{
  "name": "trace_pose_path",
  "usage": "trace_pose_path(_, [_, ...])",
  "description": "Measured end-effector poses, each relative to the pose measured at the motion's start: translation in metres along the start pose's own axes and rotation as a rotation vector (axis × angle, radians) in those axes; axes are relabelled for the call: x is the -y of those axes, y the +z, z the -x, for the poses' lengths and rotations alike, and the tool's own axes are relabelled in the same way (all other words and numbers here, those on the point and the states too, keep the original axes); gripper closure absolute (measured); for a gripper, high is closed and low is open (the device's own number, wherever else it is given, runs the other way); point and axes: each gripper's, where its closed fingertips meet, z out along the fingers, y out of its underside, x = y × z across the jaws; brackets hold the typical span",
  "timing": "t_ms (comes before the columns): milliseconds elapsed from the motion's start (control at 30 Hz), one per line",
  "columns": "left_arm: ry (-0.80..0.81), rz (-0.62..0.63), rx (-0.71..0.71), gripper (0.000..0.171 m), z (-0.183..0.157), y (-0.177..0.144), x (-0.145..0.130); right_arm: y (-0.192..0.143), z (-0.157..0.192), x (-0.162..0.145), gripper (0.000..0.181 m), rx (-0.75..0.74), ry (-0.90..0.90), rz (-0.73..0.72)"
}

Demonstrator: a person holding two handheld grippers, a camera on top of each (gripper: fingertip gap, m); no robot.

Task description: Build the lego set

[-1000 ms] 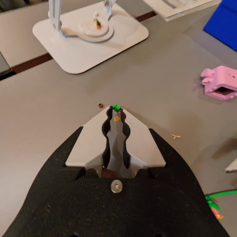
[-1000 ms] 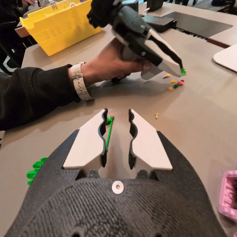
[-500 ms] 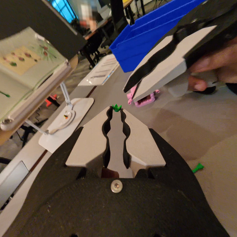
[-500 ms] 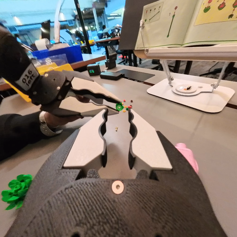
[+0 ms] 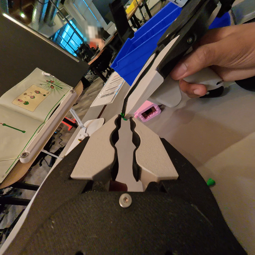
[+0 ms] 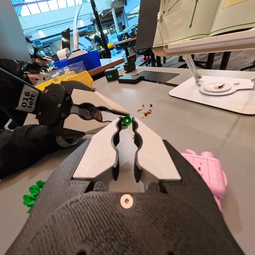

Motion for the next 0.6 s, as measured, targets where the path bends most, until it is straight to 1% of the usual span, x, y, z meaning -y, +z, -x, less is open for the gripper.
trace_pose_path(100, [0.06, 0.022, 0.009, 0.16, -0.003, 0.001, -0.002, 0.0, -0.001, -0.003, 0.169, 0.0, 0.012, 0.024])
trace_pose_path(233, [0.115, 0.04, 0.005, 0.151, -0.005, 0.0, -0.005, -0.002, -0.006, -0.003, 0.169, -0.023, 0.008, 0.029])
trace_pose_path(333, [0.145, 0.039, 0.097, 0.152, 0.014, -0.008, -0.009, -0.005, -0.012, -0.002, 0.169, -0.044, -0.004, 0.035])
trace_pose_path(400, [0.138, 0.023, 0.175, 0.154, 0.029, -0.015, -0.009, -0.004, -0.012, -0.008, 0.169, -0.037, -0.004, 0.071])
trace_pose_path(500, [0.085, 0.04, 0.321, 0.162, 0.059, -0.025, -0.018, 0.005, -0.004, -0.033, 0.169, -0.003, -0.025, 0.221])
trace_pose_path(600, [-0.01, 0.079, 0.344, 0.163, 0.07, -0.025, -0.034, 0.011, 0.001, -0.07, 0.169, -0.013, -0.104, 0.448])
